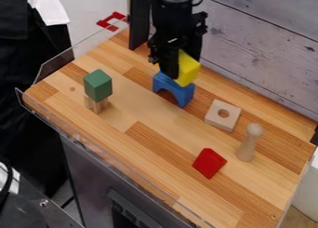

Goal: Move the yellow rectangular block from the tower and put it on top of the blue arch

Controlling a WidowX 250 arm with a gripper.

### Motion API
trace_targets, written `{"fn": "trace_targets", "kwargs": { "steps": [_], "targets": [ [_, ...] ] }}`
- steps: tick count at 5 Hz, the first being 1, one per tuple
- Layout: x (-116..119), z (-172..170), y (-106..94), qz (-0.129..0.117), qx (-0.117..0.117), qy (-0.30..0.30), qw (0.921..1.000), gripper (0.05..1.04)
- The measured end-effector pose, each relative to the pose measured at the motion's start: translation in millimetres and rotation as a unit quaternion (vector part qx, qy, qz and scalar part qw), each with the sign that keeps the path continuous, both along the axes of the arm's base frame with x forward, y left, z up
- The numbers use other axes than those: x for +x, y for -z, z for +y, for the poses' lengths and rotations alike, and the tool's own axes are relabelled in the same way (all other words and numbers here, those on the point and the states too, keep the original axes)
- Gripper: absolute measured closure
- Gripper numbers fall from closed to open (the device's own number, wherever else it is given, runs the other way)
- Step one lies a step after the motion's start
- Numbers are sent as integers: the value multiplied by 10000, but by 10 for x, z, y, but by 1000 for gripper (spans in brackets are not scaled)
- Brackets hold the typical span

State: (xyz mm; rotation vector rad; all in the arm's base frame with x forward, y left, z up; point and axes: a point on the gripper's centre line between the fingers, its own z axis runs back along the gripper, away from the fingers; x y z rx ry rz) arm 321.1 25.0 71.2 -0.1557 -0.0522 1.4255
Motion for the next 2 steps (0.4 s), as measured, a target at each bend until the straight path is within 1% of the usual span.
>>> {"fn": "trace_targets", "kwargs": {
  "steps": [1, 2],
  "targets": [
    [43, -15, 49, -66, -192, -104, 9997, 496],
    [96, -51, 139, -9, -339, -136, 9993, 496]
  ]
}}
